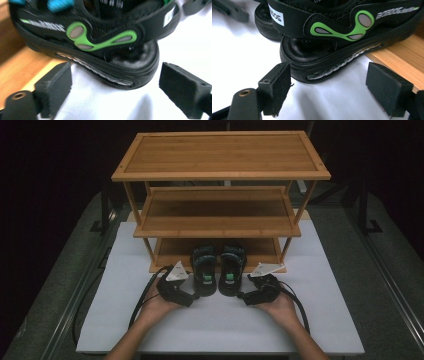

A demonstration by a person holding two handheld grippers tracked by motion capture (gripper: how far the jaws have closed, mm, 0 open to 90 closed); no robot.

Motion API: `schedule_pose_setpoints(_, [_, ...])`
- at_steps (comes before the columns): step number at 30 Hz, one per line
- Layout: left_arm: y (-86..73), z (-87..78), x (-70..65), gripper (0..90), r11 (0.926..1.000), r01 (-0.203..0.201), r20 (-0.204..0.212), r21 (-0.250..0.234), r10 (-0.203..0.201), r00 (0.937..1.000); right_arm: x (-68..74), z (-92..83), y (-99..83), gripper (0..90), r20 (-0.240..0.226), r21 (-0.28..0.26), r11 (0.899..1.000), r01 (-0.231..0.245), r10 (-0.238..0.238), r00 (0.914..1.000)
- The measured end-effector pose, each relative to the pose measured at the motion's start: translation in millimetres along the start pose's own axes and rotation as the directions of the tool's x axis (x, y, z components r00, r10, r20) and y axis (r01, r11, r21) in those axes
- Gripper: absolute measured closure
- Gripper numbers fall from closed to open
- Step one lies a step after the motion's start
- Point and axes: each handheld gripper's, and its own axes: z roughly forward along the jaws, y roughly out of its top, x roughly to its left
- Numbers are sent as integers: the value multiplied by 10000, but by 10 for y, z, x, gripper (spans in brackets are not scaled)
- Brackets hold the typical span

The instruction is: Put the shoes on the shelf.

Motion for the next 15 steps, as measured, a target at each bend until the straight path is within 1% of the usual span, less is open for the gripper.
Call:
schedule_pose_setpoints(3, [1, 77, -46, 98, 9997, -154, 11, 212, 154, 9999, 26, 51, 4, 189, -37, 105, 9998, 181, -180, 9998])
schedule_pose_setpoints(4, [5, 99, -64, 95, 9991, -234, -116, 362, 238, 9996, 45, 72, 10, 189, -64, 153, 9996, 232, -231, 9997])
schedule_pose_setpoints(5, [7, 106, -66, 80, 9993, -181, -143, 335, 186, 9997, 65, 91, 17, 189, -91, 180, 9996, 236, -234, 9997])
schedule_pose_setpoints(6, [11, 109, -59, 78, 9993, -158, -146, 345, 164, 9998, 76, 111, 22, 182, -83, 246, 9991, 348, -346, 9994])
schedule_pose_setpoints(7, [12, 113, -53, 79, 9993, -142, -116, 341, 146, 9998, 95, 133, 30, 168, 18, 337, 9988, 344, -345, 9994])
schedule_pose_setpoints(10, [14, 123, -38, 78, 9995, -57, -32, 318, 58, 10000, 93, 153, 38, 164, 16, 343, 9990, 297, -298, 9996])
schedule_pose_setpoints(12, [24, 129, -21, 78, 9994, -88, -22, 326, 89, 10000, 92, 155, 45, 165, 22, 351, 9989, 302, -303, 9995])
schedule_pose_setpoints(15, [40, 125, 7, 79, 10000, 4, -6, 89, -4, 10000, 85, 160, 64, 165, -17, 265, 9994, 212, -211, 9998])
